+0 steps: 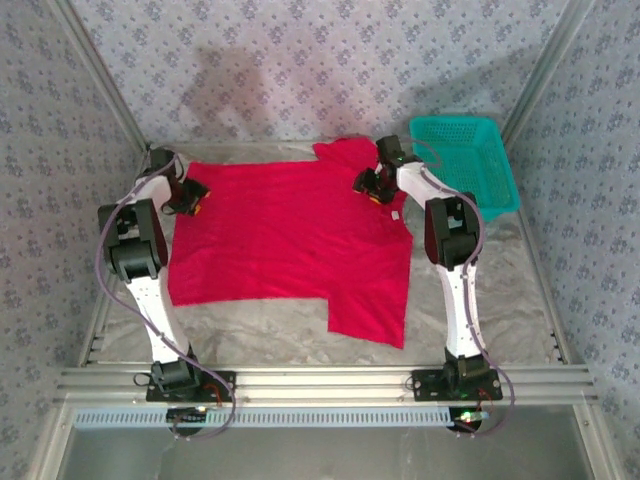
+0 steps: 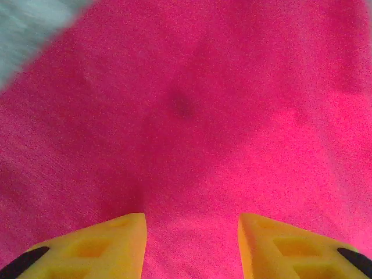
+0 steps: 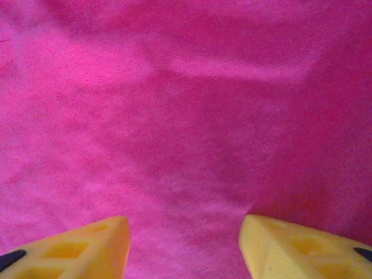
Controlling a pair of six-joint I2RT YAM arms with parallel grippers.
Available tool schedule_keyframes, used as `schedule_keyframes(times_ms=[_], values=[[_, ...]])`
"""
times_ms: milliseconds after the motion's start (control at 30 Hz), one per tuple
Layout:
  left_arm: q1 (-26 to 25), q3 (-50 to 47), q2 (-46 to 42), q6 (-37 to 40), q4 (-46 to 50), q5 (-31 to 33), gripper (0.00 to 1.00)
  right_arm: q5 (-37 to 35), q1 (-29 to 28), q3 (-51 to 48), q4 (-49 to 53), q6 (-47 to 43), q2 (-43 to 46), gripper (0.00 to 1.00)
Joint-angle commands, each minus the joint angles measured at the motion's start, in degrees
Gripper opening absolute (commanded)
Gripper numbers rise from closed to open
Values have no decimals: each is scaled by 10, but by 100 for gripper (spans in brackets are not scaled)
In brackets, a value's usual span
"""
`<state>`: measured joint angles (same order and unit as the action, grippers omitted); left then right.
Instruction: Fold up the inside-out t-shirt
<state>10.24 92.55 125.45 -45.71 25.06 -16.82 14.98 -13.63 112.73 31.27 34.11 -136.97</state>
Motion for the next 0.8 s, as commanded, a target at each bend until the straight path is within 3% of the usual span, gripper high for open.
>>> schedule_keyframes(times_ms=[0,267,500,767], values=[[24,10,17,-2,18,-9,45,3,3,28,29,9,-19,58],[25,-9,-54,11,30,-6,50,-12,-5,36,65,-30,53,59],[1,-135,-168,30,33,2,53,-22,-59,-143,1,-47,170,60],[5,-315,-269,47,2,24,53,-17,-74,-267,-45,-51,181,60]])
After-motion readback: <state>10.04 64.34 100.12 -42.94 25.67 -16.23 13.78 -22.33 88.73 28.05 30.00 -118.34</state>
